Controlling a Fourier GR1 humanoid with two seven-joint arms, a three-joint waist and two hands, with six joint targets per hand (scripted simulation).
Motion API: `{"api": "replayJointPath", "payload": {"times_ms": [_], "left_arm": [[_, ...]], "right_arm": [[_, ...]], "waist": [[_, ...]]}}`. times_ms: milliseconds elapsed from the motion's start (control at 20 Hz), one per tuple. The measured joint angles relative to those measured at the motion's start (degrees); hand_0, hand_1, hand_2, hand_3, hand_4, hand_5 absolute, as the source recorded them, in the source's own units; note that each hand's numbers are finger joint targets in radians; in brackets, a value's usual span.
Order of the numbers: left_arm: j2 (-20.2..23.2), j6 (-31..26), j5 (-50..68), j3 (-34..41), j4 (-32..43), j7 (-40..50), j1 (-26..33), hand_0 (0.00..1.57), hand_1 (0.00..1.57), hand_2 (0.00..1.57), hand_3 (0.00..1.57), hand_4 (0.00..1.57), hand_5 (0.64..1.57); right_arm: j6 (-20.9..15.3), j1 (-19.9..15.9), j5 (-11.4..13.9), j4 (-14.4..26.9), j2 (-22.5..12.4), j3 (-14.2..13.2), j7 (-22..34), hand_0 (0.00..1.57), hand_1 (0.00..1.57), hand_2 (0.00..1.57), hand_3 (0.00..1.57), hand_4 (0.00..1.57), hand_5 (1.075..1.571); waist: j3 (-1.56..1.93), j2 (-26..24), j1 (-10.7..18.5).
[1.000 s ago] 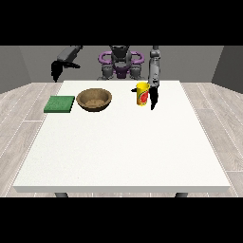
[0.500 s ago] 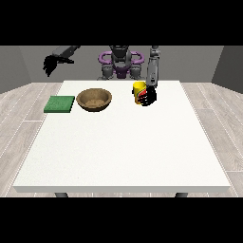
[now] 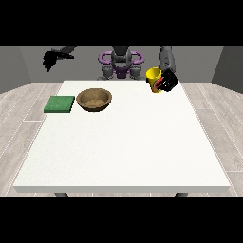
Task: Pick the cup and pour the ball into the bowl, then pick the bowl and place it on the pad
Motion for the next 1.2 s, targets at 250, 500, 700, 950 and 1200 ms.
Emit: {"api": "replayJointPath", "payload": {"times_ms": [250,500,700,950,1200], "left_arm": [[2.38,0.46,-6.81,-3.76,-0.05,11.02,-6.60,1.49,1.49,1.57,1.57,1.57,1.274],[0.91,0.41,-12.35,-6.97,-1.71,18.61,-8.56,1.49,1.49,1.57,1.57,1.53,1.287],[-1.36,3.89,-19.82,-11.02,-1.19,26.61,-11.23,1.50,1.50,1.57,1.57,1.52,1.241],[-2.95,2.73,-30.59,-17.92,-0.09,36.20,-15.72,1.55,1.55,1.57,1.57,1.57,1.244],[-5.64,1.04,-42.64,-26.13,1.75,44.08,-19.21,1.49,1.49,1.57,1.57,1.51,1.316]], "right_arm": [[0.34,-1.59,0.27,3.60,-0.64,-0.66,-1.35,0.00,0.00,0.00,0.00,0.00,1.568],[1.64,-1.50,0.40,7.20,-1.61,-1.58,-3.65,0.00,0.00,0.00,0.00,0.00,1.569],[2.47,-1.78,0.77,8.78,-1.82,-1.54,-5.30,0.00,0.00,0.00,0.00,0.00,1.570],[3.13,-1.57,0.95,11.49,-2.11,-1.57,-5.13,0.00,0.00,0.00,0.00,0.00,1.571],[4.46,-1.67,0.98,13.21,-2.81,-1.62,-5.75,0.00,0.00,0.00,0.00,0.00,1.571]], "waist": [[-0.10,0.22,0.43],[-0.19,-0.81,1.21],[-0.18,-1.00,0.25],[-0.14,-4.00,0.28],[-0.11,-5.30,-0.58]]}}
